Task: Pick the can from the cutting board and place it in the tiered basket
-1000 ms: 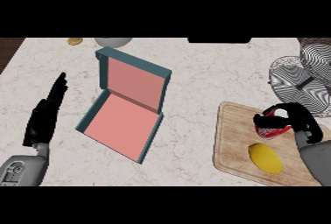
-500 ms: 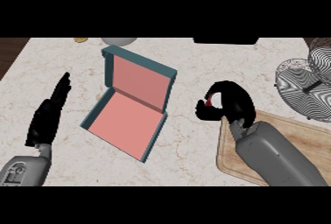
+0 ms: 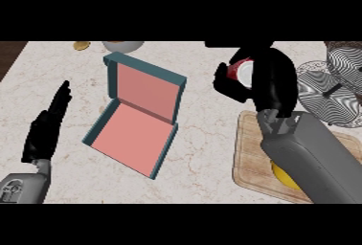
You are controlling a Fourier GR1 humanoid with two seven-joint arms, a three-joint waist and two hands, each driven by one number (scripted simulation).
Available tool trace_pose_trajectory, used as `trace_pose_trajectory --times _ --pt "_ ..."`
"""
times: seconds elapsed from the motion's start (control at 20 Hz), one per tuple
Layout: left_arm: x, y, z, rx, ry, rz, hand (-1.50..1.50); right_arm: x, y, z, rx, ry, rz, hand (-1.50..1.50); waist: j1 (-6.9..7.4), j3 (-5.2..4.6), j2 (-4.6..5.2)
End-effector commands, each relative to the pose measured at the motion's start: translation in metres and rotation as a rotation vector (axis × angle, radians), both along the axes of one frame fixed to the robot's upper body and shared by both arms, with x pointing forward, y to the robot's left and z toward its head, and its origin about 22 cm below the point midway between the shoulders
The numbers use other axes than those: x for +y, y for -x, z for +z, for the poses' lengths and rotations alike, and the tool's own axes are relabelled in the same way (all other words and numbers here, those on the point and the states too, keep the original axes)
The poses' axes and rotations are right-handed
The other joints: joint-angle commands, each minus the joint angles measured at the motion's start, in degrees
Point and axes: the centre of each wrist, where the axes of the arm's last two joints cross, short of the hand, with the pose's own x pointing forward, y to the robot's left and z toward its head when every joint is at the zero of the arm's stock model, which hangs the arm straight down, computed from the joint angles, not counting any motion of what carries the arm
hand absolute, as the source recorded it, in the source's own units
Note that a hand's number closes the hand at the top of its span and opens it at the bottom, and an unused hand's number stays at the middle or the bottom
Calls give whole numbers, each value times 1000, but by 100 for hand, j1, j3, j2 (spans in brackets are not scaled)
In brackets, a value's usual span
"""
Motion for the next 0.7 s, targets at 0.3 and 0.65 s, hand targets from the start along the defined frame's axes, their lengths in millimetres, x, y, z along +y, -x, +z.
trace_pose_trajectory --times 0.3,0.65 --pt "-5 11 -5 2 11 -2 0 -42 -5 101 -91 164 -210 150 0 -1 7" --pt "-3 -1 -3 11 7 -9 0 -106 -29 92 -78 52 -128 150 18 5 39"
